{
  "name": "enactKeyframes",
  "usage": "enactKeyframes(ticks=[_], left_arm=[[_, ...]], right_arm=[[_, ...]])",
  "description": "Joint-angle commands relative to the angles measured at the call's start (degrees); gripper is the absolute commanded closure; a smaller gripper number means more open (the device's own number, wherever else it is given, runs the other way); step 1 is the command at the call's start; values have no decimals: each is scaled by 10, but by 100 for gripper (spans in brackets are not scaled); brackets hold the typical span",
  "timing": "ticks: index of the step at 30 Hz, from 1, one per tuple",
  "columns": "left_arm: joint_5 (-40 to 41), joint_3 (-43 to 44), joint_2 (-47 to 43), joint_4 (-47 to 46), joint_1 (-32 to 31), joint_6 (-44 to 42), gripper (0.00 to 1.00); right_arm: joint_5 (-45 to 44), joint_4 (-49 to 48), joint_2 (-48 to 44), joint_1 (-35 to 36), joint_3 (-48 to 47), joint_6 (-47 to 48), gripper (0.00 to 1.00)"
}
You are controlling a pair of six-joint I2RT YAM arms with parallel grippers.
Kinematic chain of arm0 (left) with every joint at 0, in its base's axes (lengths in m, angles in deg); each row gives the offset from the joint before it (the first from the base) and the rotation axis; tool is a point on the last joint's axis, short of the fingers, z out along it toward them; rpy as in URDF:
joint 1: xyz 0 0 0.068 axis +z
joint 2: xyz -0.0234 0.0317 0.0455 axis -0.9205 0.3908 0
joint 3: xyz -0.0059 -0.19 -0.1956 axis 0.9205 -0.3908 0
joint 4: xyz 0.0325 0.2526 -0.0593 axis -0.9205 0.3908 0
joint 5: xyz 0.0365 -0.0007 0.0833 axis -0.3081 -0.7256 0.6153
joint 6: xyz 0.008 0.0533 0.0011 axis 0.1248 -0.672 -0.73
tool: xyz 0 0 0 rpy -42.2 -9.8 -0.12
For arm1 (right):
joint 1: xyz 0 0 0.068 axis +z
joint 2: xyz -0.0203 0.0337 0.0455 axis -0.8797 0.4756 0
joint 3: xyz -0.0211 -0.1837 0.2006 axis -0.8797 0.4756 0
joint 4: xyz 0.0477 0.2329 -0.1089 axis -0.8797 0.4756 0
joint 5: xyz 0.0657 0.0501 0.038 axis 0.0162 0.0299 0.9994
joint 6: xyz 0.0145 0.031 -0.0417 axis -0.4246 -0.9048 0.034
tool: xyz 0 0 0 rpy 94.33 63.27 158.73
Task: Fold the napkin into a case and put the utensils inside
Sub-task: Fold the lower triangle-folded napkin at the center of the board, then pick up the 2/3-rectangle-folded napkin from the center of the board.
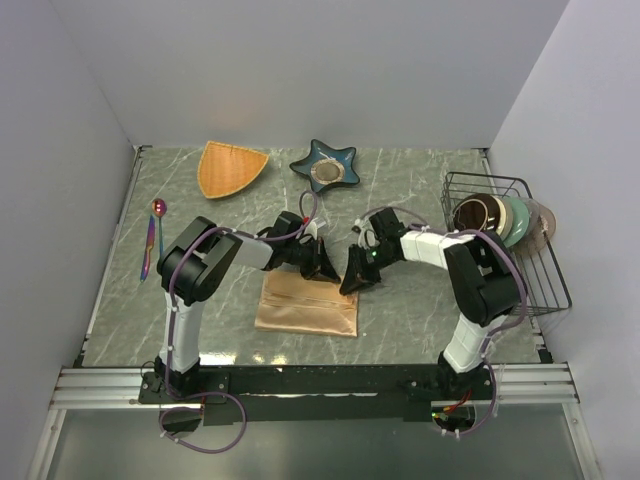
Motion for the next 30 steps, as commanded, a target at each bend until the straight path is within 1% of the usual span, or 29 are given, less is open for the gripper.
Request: enactKeyframes(ticks=[1,4,7,8,9,10,11,12,13,14,15,16,17,18,19,20,21,22,23,24,25,26,27,28,29,30], left_arm=[[59,-3,26,44,-1,-31,99],[61,-5,27,44,4,-32,99],[57,-7,25,42,19,-32,99],[51,-9,20,22,24,-29,99],[21,-13,15,-3,33,-22,98],[9,-20,8,-21,36,-15,97],[-5,-24,-14,-65,39,-2,94],[-25,-29,-29,-83,40,0,91],[-30,-33,-45,-92,40,-11,89],[-35,-34,-87,-95,39,-22,87],[-37,-34,-109,-78,41,-38,80],[-33,-32,-133,-53,42,-93,75],[-28,-32,-181,-25,41,-128,70],[-16,-32,-206,43,42,-164,63],[15,-35,-231,76,41,-244,62],[34,-40,-280,106,38,-287,62],[56,-57,-306,162,27,-331,60],[111,-68,-333,190,18,-417,59],[137,-81,-382,213,4,-460,58],[164,-110,-403,231,-29,-510,55],[199,-127,-423,256,-48,-570,54],[246,-144,-460,260,-65,-592,53],[266,-175,-477,263,-98,-609,52],[282,-190,-501,261,-113,-632,51],[311,-200,-509,259,-128,-638,51],[317,-211,-511,260,-151,-645,51]], right_arm=[[3,-22,24,2,32,3,78],[-16,-8,60,2,28,19,78],[-33,15,91,-1,-2,33,79],[-38,22,102,-2,-19,41,80],[-48,28,106,-2,-26,44,80],[-53,39,110,-2,-32,48,81],[-55,43,114,-3,-39,53,81],[-60,48,115,-2,-41,56,81],[-60,54,115,-3,-42,61,82],[-63,57,115,-3,-41,64,82],[-65,59,114,-3,-41,67,83],[-71,61,113,-3,-41,70,83],[-74,60,108,-3,-41,74,83],[-78,58,107,-3,-41,75,83],[-82,57,106,-3,-42,76,84],[-85,59,106,-2,-47,81,84],[-85,59,105,-2,-48,82,84],[-86,60,105,-3,-49,84,84],[-89,61,106,0,-51,89,84],[-91,62,105,0,-51,90,84],[-92,60,104,1,-50,91,84],[-92,60,103,-1,-50,91,84],[-92,60,102,1,-50,93,84],[-92,58,101,1,-48,95,84],[-94,57,101,1,-47,97,84],[-95,58,101,2,-47,98,84]])
